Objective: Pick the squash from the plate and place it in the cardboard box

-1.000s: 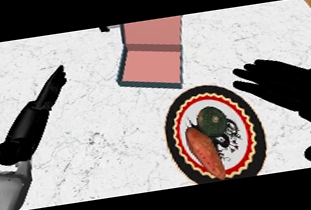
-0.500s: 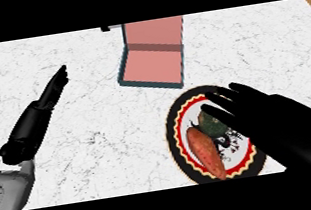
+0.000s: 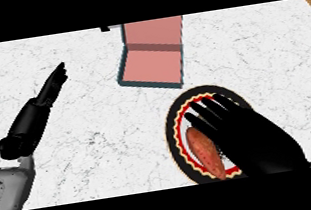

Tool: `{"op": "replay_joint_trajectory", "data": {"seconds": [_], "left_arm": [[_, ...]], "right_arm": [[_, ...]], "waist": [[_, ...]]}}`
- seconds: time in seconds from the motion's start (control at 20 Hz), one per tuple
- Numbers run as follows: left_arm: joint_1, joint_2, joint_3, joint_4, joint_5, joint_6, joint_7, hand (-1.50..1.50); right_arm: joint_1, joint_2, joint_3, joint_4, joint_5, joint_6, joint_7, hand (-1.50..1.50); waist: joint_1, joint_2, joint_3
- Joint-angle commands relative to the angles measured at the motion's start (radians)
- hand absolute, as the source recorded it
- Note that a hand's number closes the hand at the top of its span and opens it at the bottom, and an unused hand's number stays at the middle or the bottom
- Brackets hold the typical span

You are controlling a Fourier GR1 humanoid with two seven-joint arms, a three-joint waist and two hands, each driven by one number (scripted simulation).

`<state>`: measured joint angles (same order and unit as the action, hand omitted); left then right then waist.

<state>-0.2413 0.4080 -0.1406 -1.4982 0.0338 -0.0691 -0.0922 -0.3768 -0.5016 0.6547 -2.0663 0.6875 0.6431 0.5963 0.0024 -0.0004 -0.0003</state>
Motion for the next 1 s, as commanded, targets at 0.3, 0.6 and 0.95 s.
{"op": "replay_joint_trajectory", "data": {"seconds": [0.3, 0.6, 0.95], "left_arm": [[0.014, -0.03, 0.071, -0.004, -0.036, -0.065, -0.003, 0.0], [0.012, -0.035, 0.099, -0.027, -0.047, -0.107, 0.003, 0.0], [0.008, -0.127, 0.08, 0.016, -0.132, -0.072, -0.012, 0.0]], "right_arm": [[-0.014, 0.118, -0.029, 0.177, 0.195, -0.01, -0.128, -1.5], [0.023, 0.152, -0.005, 0.253, 0.326, -0.06, -0.167, -1.5], [0.072, 0.163, -0.075, 0.283, 0.352, -0.071, -0.304, -1.5]], "waist": [[0.001, 0.0, 0.0], [0.001, 0.0, 0.0], [-0.004, 0.001, 0.0]]}}
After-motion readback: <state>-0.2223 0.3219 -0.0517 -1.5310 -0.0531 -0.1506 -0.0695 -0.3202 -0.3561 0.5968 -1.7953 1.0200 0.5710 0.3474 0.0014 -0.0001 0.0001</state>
